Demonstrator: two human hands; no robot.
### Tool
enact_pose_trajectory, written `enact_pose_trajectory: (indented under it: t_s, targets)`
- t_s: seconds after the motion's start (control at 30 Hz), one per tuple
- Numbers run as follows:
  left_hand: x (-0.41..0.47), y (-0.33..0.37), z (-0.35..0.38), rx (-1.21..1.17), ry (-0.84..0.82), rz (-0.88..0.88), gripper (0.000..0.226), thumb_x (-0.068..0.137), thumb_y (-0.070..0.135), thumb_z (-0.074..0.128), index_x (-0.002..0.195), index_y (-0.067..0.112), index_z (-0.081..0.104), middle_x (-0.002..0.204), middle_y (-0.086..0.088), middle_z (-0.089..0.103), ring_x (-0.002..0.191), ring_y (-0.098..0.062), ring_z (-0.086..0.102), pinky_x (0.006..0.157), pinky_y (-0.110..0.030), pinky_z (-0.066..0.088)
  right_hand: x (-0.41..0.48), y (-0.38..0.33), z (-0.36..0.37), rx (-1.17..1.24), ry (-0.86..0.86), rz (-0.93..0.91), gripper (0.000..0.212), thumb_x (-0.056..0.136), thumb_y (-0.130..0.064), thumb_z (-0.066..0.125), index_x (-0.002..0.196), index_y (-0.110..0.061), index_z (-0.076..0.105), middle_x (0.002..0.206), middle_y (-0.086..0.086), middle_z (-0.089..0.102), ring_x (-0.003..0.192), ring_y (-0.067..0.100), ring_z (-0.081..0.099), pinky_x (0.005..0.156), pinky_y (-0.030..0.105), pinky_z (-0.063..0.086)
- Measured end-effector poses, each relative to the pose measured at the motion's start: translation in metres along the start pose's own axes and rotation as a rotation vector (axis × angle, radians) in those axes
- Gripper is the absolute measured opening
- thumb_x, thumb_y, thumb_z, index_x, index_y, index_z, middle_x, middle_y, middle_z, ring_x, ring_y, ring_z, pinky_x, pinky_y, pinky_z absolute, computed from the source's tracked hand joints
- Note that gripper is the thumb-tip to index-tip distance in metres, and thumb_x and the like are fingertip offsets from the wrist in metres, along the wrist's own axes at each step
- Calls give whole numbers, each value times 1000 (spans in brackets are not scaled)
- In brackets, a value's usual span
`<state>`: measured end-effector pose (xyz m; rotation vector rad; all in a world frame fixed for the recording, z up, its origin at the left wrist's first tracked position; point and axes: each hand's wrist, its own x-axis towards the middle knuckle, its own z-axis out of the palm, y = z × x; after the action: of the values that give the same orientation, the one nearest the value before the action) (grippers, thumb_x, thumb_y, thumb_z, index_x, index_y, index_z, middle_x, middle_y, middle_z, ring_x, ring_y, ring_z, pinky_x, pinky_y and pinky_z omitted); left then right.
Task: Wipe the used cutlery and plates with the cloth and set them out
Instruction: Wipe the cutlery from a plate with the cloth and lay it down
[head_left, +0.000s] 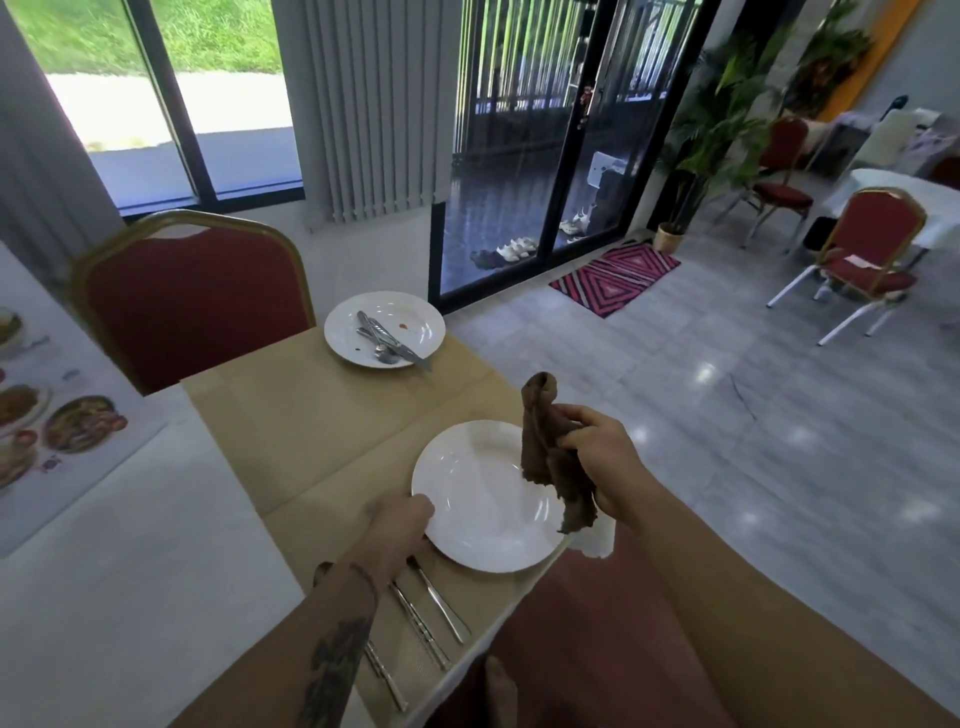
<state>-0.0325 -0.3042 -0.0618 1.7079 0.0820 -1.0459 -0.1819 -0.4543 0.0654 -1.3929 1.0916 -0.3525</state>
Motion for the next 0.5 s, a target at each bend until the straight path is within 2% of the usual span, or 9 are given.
enact_pose_trajectory:
  t_s: [0.07,0.13,0.2,0.23,0.33,0.4,0.47,0.5]
  targets:
    - [32,-12,-11,130,19,54,30,61,16,51,86,3,64,92,-22,69,83,-39,67,81,-54,59,5,-1,8,26,-7,13,42,90,10,45,118,-15,64,107,13,69,78,25,70,49,27,55]
    - [51,-11,-21,188,57,85,32,56,19,48,80,2,61,77,-18,63,70,-35,61,71,-42,57,10,-1,16,68,-5,33,38,90,8,47,118,-14,61,110,16,67,87,30,68,54,32,56]
    - [26,15,-29,178,96,117,44,62,19,51,102,6,65,88,-21,67,74,-34,64,70,-39,55,19,1,25,142,-16,81,35,90,6,48,118,-10,61,108,19,67,88,33,66,62,38,56]
    - [13,27,-33,151,95,124,43,69,16,54,110,6,65,91,-22,68,73,-32,63,67,-36,53,22,2,30,195,-28,110,34,90,5,47,118,-7,63,105,19,68,85,34,66,64,40,57]
    - [-3,53,-48,167,117,130,24,87,3,51,105,6,66,80,-15,64,66,-27,58,59,-30,46,33,4,45,337,-88,179,36,93,-8,46,122,0,67,98,19,69,81,37,66,70,47,60]
    - [-6,66,-57,174,118,144,22,90,1,50,104,9,65,85,-14,65,69,-24,60,59,-28,47,40,3,54,430,-139,189,40,96,-21,48,123,0,69,110,23,69,93,40,67,83,55,59]
    - [-6,79,-64,190,131,168,21,92,2,50,106,12,63,94,-15,67,74,-23,61,64,-28,49,50,1,60,465,-200,185,45,98,-30,49,126,-1,67,120,25,67,103,41,65,98,59,50]
    - [-4,83,-66,188,127,167,20,93,2,50,105,12,62,95,-15,66,75,-23,61,64,-28,49,54,0,62,466,-231,173,45,98,-31,50,127,-2,67,122,26,67,103,41,65,99,59,49]
